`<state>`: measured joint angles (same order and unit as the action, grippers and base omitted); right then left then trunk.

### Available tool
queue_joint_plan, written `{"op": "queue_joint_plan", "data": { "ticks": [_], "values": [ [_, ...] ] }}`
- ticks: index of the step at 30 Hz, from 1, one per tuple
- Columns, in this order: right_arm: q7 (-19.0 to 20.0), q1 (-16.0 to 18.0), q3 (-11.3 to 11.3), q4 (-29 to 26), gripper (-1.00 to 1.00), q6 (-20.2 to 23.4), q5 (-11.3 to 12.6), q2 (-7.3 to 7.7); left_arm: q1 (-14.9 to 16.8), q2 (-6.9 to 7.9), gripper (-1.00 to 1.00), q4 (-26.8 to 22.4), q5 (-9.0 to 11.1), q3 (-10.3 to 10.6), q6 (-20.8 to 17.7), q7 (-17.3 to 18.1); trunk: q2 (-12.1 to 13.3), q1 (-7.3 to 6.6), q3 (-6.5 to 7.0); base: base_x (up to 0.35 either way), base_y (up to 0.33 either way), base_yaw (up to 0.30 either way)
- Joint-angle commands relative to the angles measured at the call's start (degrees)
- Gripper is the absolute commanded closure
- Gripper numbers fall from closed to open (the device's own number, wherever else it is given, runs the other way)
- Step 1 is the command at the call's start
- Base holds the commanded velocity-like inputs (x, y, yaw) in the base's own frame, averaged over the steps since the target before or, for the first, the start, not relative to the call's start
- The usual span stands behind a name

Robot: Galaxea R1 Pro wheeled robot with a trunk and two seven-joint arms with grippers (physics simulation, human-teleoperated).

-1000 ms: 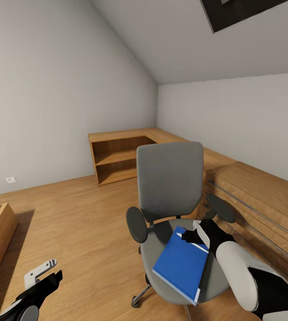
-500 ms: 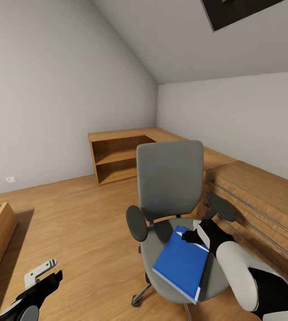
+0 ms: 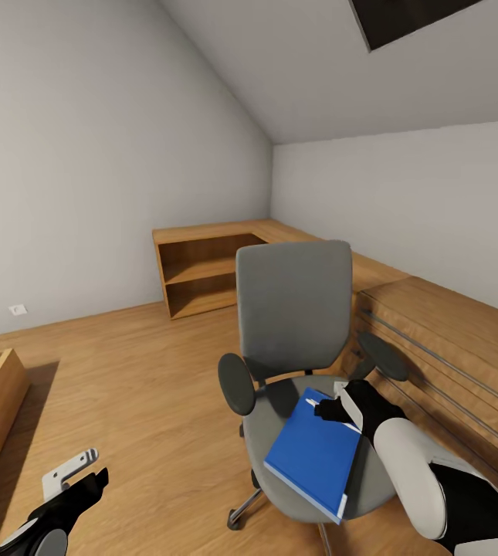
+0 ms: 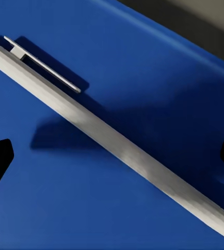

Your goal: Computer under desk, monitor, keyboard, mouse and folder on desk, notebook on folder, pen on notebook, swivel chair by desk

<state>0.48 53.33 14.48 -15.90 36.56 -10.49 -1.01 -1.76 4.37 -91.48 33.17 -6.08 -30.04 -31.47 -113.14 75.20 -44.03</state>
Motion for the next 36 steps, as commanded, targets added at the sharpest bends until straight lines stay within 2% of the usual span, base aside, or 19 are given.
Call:
{"op": "queue_joint_plan", "data": {
  "ticks": [1,10,11,36],
  "values": [
    [0.1,0.0,0.5,-0.1,-1.0,0.3,-0.5,-0.08,0.0,0.03,-1.0,-0.1,0.6,0.0,-0.1,-0.4,0.0,0.0,-0.05,0.0,0.0,0.0],
    [0.1,0.0,0.5,-0.1,-1.0,0.3,-1.8,-0.12,0.0,0.03,-1.0,-0.1,0.6,0.0,-0.1,-0.4,0.0,0.0,-0.05,0.0,0.0,0.0],
    [0.1,0.0,0.5,-0.1,1.0,0.3,-1.8,-0.12,0.0,0.03,-1.0,-0.1,0.6,0.0,-0.1,-0.4,0.0,0.0,-0.05,0.0,0.0,0.0],
    [0.1,0.0,0.5,-0.1,1.0,0.3,-2.2,-0.3,0.0,0.11,-1.0,-0.1,0.6,0.0,-0.3,-0.4,0.0,0.0,-0.05,0.0,0.0,0.0]
  ]
}}
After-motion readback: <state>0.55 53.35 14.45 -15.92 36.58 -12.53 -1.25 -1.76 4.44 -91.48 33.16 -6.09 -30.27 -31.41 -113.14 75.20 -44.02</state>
